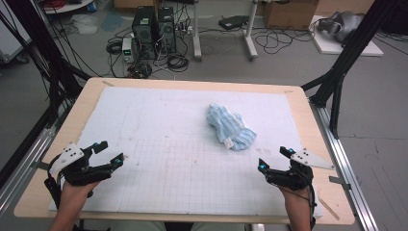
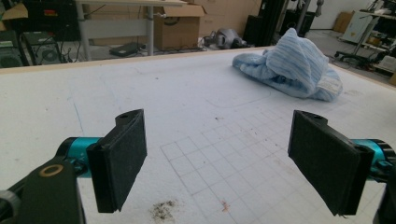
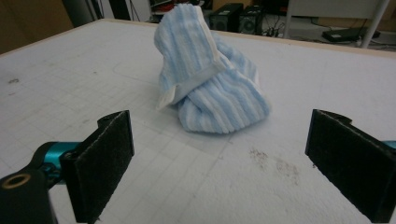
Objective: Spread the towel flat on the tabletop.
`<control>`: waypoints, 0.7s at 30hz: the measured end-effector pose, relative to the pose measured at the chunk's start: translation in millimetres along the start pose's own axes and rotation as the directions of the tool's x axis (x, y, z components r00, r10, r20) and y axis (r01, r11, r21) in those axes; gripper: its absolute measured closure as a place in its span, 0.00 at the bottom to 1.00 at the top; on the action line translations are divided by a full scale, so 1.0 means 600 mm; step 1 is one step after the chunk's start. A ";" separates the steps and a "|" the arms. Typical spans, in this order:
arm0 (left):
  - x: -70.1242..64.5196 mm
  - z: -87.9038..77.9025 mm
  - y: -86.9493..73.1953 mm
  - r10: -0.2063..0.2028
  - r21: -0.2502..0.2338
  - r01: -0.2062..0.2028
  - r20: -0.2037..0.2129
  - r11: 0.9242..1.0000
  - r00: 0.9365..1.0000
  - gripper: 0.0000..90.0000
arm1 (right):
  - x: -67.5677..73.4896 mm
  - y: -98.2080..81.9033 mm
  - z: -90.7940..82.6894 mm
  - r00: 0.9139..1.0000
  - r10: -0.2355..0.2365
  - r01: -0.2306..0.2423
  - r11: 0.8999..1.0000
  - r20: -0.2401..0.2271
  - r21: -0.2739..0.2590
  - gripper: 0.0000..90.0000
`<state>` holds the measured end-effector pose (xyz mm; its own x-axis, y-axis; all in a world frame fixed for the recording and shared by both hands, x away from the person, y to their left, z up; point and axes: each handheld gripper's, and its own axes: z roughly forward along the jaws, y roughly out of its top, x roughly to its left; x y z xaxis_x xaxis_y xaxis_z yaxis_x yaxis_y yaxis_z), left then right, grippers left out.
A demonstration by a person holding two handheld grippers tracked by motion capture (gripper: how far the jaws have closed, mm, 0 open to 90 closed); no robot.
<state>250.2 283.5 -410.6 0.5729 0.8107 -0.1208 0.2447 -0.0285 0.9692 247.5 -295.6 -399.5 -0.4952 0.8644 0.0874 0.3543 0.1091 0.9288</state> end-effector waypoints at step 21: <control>-0.004 0.005 -0.021 0.005 0.015 -0.006 0.028 1.000 1.000 0.22 | 0.090 0.110 0.205 0.974 -0.229 0.225 0.954 -0.008 0.200 0.44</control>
<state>248.0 279.9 -423.4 0.5956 0.7940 -0.1217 0.2530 -0.0416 0.9666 341.8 -181.6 -377.6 -0.5693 0.8127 -0.1243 0.3848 0.3970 0.8332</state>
